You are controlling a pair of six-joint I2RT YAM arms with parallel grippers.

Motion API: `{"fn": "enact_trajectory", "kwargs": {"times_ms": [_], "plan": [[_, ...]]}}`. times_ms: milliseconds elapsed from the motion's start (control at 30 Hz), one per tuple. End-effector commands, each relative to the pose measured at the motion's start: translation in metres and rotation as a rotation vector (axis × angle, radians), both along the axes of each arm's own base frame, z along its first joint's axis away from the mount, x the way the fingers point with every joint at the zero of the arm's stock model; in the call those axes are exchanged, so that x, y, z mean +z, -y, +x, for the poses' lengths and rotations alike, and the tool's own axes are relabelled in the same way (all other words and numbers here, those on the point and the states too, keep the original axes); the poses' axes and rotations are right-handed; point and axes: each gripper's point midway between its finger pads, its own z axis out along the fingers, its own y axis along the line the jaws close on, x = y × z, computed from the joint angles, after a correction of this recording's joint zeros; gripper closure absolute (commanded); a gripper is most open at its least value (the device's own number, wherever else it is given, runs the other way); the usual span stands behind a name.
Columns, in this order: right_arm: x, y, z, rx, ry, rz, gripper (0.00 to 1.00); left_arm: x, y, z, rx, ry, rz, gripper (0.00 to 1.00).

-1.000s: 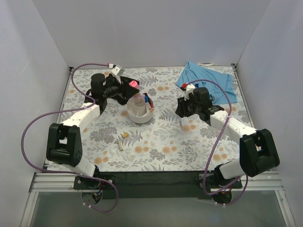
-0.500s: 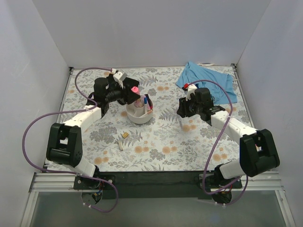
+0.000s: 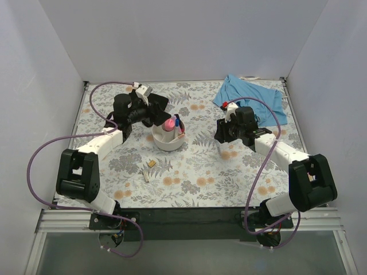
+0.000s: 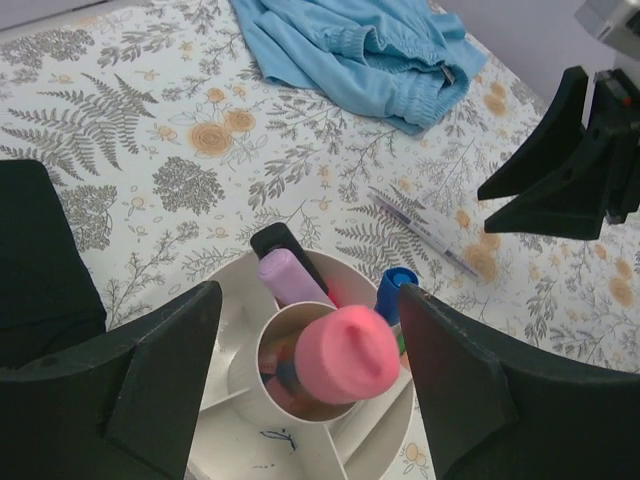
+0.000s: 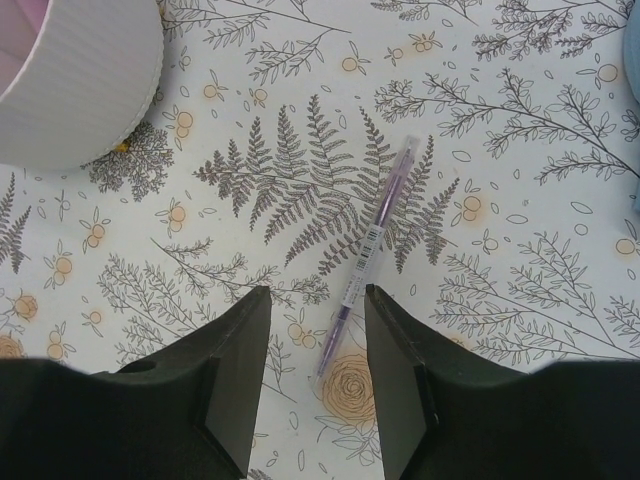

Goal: Sort the stationery into containers
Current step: Place the stationery in the storage box, then move the storage box to the center of the board.

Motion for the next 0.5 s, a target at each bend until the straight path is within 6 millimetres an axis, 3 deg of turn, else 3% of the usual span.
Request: {"fn": "enact_trajectory", "kwargs": {"times_ms": [0,67,133,167,233,267,300,367,400,433,467], "plan": [[0.013,-0.005,0.014,0.003,0.049,0.021,0.49,0.071,-0.004,0.008,0.045,0.146,-0.061,0.28],[0.018,-0.010,0.015,0.019,0.052,0.039,0.49,0.093,-0.014,0.011,0.102,0.176,-0.074,0.32],[0.023,-0.019,0.013,0.062,0.045,0.075,0.49,0.093,-0.040,0.022,0.221,0.176,-0.035,0.37],[0.029,-0.026,0.018,0.079,0.049,0.093,0.49,0.085,-0.051,0.022,0.269,0.170,-0.007,0.47],[0.033,-0.039,0.017,0.123,0.044,0.117,0.49,0.059,-0.077,0.026,0.387,0.124,0.063,0.62],[0.036,-0.045,0.024,0.133,0.047,0.121,0.49,0.037,-0.084,0.021,0.412,0.074,0.085,0.78],[0.036,-0.049,0.026,0.143,0.049,0.120,0.50,0.028,-0.091,0.018,0.451,0.046,0.092,1.00],[0.029,-0.057,0.033,0.154,0.027,0.111,0.54,0.004,-0.110,0.018,0.596,-0.044,0.083,1.00],[0.038,-0.063,0.042,0.165,0.048,0.119,0.57,-0.020,-0.120,0.014,0.660,-0.131,0.106,1.00],[0.038,-0.069,0.044,0.184,0.042,0.123,0.61,-0.033,-0.142,0.015,0.811,-0.187,0.122,1.00],[0.025,-0.072,0.046,0.188,0.005,0.113,0.64,-0.045,-0.143,0.011,0.856,-0.266,0.081,1.00]]}}
